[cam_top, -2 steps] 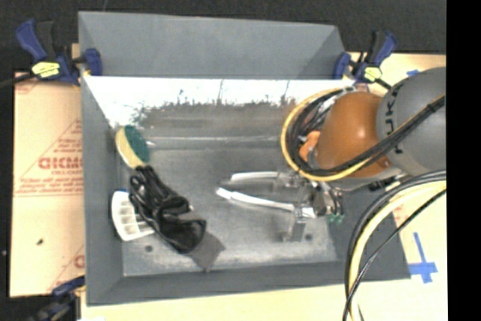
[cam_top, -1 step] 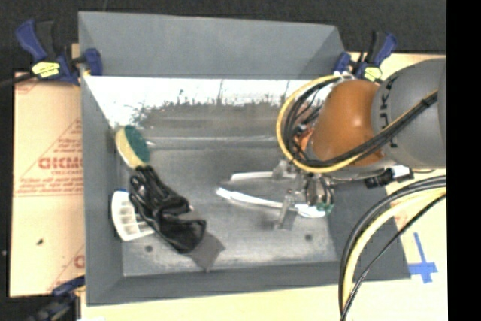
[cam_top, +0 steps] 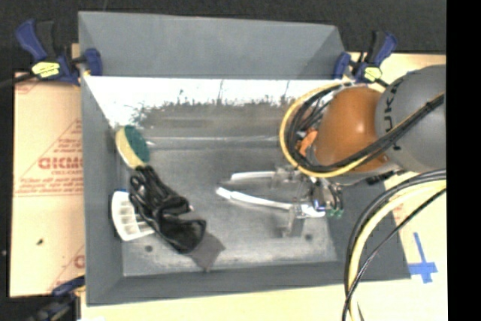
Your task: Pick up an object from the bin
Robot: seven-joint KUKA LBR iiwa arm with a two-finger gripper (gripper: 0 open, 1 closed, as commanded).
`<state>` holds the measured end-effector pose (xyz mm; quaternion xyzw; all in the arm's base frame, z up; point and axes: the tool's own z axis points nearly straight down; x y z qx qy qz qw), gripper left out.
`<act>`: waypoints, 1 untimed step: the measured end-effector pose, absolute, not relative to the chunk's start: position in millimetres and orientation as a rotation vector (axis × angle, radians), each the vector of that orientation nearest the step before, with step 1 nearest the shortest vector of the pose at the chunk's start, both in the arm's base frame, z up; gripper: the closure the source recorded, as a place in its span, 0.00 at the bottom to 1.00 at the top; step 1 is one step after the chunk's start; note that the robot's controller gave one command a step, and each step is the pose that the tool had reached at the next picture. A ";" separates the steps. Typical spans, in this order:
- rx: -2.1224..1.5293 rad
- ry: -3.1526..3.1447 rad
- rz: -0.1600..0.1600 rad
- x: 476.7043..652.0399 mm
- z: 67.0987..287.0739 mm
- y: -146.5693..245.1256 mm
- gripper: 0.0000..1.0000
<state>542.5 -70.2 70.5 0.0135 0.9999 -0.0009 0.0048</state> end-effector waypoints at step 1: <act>0.327 3.098 0.003 557.7 70.7 -50.6 0.00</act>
Offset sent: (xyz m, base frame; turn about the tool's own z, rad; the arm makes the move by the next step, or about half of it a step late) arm 0.0101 -0.0165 -0.0005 -0.0076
